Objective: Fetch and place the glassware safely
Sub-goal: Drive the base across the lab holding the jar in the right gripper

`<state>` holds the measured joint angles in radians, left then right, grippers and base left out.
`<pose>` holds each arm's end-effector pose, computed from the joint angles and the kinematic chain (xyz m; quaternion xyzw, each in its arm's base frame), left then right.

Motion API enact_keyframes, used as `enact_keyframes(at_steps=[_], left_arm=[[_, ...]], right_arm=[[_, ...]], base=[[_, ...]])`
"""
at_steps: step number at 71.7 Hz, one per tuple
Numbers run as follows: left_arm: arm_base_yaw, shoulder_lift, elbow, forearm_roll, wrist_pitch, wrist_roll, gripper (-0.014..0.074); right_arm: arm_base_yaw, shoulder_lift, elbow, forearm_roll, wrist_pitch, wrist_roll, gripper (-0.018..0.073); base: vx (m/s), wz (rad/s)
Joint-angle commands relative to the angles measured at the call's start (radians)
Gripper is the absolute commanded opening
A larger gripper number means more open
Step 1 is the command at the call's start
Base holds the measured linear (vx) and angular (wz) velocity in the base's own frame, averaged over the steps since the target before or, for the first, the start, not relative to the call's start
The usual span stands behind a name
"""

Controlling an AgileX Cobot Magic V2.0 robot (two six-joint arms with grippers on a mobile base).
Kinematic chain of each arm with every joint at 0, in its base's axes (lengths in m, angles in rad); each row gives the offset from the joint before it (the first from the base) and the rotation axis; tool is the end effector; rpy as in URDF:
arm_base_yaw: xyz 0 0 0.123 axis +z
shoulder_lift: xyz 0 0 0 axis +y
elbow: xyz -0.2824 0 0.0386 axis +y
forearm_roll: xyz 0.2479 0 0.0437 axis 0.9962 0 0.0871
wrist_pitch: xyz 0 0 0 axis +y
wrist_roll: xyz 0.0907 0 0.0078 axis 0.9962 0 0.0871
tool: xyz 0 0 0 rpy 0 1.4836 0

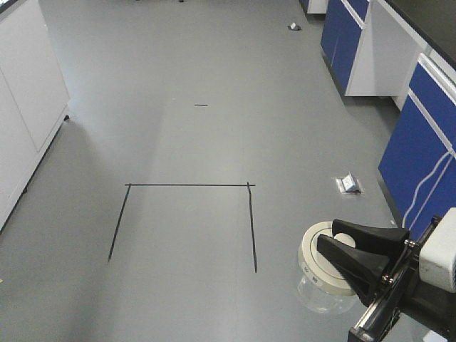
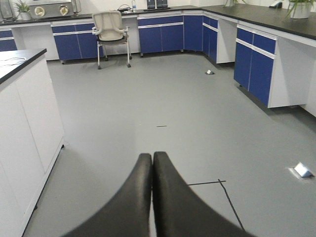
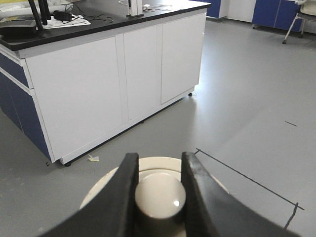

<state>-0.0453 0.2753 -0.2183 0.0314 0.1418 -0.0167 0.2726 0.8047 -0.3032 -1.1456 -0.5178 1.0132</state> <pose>0.0791 -0.0032 0.2562 0.0208 0.7451 -0.0086 0.6665 0.1338 0.0799 0.2575 -0.2761 0.7108 0.2380 0.6016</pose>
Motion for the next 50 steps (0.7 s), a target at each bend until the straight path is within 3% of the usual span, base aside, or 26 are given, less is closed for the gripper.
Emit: enact_keyframes(at_steps=[1,24,50], left_arm=[[-0.005,0.01,-0.027,-0.008,-0.073,-0.002,-0.0007],[-0.005,0.01,-0.027,-0.008,-0.073,-0.002,-0.0007],[-0.005,0.01,-0.027,-0.008,-0.073,-0.002,-0.0007]], right_arm=[[0.001,-0.009,-0.033,0.038,-0.053,-0.008,-0.0003],[0.001,-0.009,-0.033,0.038,-0.054,-0.008,-0.0003],[0.001,-0.009,-0.033,0.038,-0.053,-0.008,-0.0003]], base=[[0.19,0.14],[0.28,0.01],[0.46,-0.04]])
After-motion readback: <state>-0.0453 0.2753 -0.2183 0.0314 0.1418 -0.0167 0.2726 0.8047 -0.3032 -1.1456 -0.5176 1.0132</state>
